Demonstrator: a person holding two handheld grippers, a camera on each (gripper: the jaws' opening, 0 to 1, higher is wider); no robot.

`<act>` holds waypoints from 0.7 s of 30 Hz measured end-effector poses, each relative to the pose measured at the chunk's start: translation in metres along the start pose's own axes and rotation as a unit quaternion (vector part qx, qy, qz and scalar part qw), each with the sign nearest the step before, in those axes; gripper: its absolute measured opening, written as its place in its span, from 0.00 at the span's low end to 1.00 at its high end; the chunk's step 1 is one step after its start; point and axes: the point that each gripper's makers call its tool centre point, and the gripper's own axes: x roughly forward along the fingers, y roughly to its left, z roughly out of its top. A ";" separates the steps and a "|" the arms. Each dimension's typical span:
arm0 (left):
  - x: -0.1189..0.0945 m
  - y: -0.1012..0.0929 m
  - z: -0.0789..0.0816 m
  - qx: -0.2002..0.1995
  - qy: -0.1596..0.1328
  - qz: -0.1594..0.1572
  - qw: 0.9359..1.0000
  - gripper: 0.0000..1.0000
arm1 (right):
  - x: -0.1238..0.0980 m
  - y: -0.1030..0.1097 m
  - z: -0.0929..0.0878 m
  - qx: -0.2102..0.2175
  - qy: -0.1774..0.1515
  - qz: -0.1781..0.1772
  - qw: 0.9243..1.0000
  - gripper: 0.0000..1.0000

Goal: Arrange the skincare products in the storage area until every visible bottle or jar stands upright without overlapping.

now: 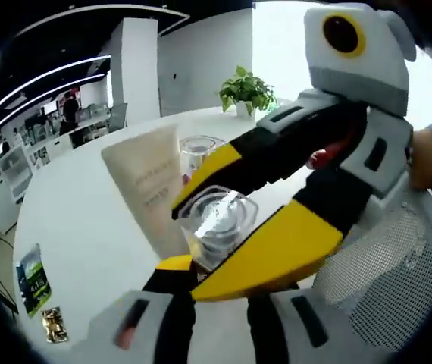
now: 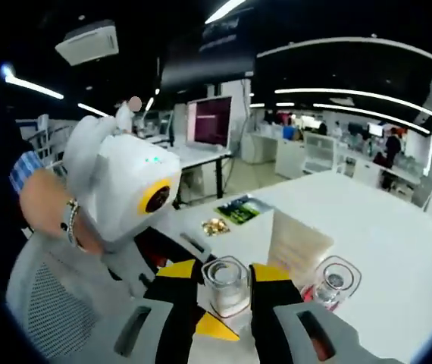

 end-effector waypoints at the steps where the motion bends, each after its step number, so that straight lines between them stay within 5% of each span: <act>1: 0.001 0.001 -0.001 0.001 0.001 0.001 1.000 0.23 | -0.005 -0.005 0.011 -0.007 -0.025 -0.007 1.000 0.34; 4: 0.006 0.004 -0.010 0.005 0.013 0.010 1.000 0.23 | -0.022 -0.022 0.032 -0.015 -0.074 -0.037 0.996 0.35; 6: 0.011 0.011 -0.016 0.005 0.029 0.023 0.999 0.23 | -0.030 -0.037 0.032 -0.007 -0.076 -0.066 0.995 0.35; 12: 0.030 0.011 -0.022 0.024 0.045 0.038 0.998 0.23 | -0.053 -0.077 -0.001 0.002 -0.011 -0.152 0.988 0.34; 15: 0.034 0.004 -0.023 0.022 0.041 0.028 0.999 0.23 | -0.058 -0.074 -0.006 0.001 -0.008 -0.159 0.987 0.34; 21: 0.041 0.003 -0.028 0.036 0.046 0.023 0.998 0.23 | -0.058 -0.073 -0.041 -0.009 0.072 -0.167 0.983 0.33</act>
